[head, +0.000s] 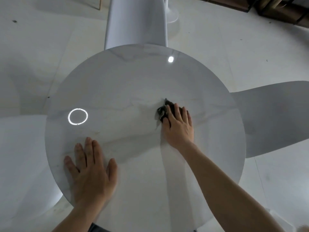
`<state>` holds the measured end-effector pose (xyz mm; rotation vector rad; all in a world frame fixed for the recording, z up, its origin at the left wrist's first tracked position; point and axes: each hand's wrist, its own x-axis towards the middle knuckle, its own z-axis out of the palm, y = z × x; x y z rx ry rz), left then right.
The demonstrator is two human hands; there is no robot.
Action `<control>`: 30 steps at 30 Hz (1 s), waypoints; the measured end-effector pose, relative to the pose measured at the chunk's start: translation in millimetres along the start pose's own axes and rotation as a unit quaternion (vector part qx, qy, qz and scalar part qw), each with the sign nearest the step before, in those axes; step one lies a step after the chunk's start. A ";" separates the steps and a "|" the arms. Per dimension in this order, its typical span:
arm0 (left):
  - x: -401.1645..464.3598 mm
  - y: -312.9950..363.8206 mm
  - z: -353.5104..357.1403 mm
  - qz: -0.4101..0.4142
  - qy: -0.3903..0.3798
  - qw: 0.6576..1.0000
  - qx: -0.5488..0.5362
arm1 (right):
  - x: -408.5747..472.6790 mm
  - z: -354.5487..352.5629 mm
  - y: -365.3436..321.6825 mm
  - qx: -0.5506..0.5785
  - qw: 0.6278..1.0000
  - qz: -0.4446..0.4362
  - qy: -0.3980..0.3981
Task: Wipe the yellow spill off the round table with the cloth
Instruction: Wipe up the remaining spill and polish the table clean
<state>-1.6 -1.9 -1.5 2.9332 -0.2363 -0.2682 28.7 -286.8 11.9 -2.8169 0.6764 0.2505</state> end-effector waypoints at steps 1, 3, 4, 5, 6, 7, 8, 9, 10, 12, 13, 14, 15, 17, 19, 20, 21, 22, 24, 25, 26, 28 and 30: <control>0.1 -0.4 0.2 0.003 -0.007 1.000 0.006 | -12.1 1.3 2.0 -0.003 1.000 -0.014 -0.003; 0.1 -1.1 0.4 0.007 -0.022 1.000 0.021 | -40.1 4.2 7.7 -0.005 1.000 -0.029 -0.003; 0.3 -1.9 0.8 0.009 -0.028 0.999 0.026 | -55.2 5.9 10.8 -0.005 0.999 -0.031 -0.002; 0.6 -2.9 1.5 0.015 -0.032 0.999 0.028 | -70.8 7.7 14.4 -0.007 1.000 -0.030 0.001; 1.1 -3.8 2.4 0.023 -0.035 0.999 0.029 | -86.2 10.0 18.9 -0.012 1.000 -0.027 0.004; 1.5 -4.8 3.0 0.035 -0.037 0.998 0.030 | -100.4 12.0 24.0 -0.019 1.000 -0.020 0.006; 2.3 -5.9 3.3 0.047 -0.040 0.998 0.033 | -112.8 13.6 29.8 -0.024 1.000 -0.007 0.009; 3.2 -6.8 4.0 0.062 -0.042 0.997 0.036 | -123.0 14.5 36.6 -0.024 1.000 0.014 0.013; 4.0 -7.9 4.8 0.077 -0.043 0.995 0.039 | -131.3 15.1 43.5 -0.020 0.999 0.040 0.017; 5.1 -10.4 7.5 0.106 -0.041 0.993 0.044 | -143.6 16.7 56.1 -0.008 0.996 0.091 0.023; 5.5 -11.4 9.6 0.119 -0.036 0.991 0.044 | -147.5 17.5 61.4 -0.006 0.994 0.110 0.025; 5.7 -11.8 11.4 0.133 -0.031 0.990 0.043 | -150.6 18.4 65.3 -0.005 0.992 0.123 0.025; 5.7 -12.1 12.9 0.149 -0.028 0.988 0.040 | -152.7 19.3 68.3 -0.007 0.991 0.132 0.024; 5.6 -12.6 15.2 0.185 -0.025 0.982 0.037 | -153.9 19.6 70.7 0.000 0.990 0.142 0.020; 5.6 -11.8 14.2 0.200 -0.017 0.979 0.044 | -155.3 19.9 70.3 0.005 0.988 0.153 0.018; 6.4 -10.7 12.2 0.203 -0.020 0.978 0.047 | -155.3 19.7 69.9 0.010 0.987 0.160 0.017; 7.5 -9.4 11.0 0.215 -0.023 0.975 0.048 | -155.7 19.5 69.5 0.013 0.986 0.165 0.015; 8.2 -6.9 9.2 0.239 -0.025 0.969 0.052 | -156.7 19.2 68.4 0.018 0.986 0.168 0.014; 10.0 -3.1 5.5 0.291 -0.033 0.954 0.067 | -158.2 19.0 66.7 0.019 0.985 0.170 0.010; 11.7 -2.6 5.5 0.302 -0.041 0.950 0.070 | -157.4 18.5 66.4 0.018 0.985 0.170 0.002; 12.1 -1.5 3.0 0.305 -0.037 0.949 0.068 | -157.9 16.7 65.6 0.020 0.985 0.171 0.002; 12.4 2.1 -1.5 0.290 -0.046 0.954 0.057 | -156.6 14.2 64.3 0.017 0.986 0.165 -0.006; 10.8 10.2 -2.4 0.267 -0.047 0.962 0.031 | -155.9 10.6 63.5 0.008 0.988 0.155 -0.002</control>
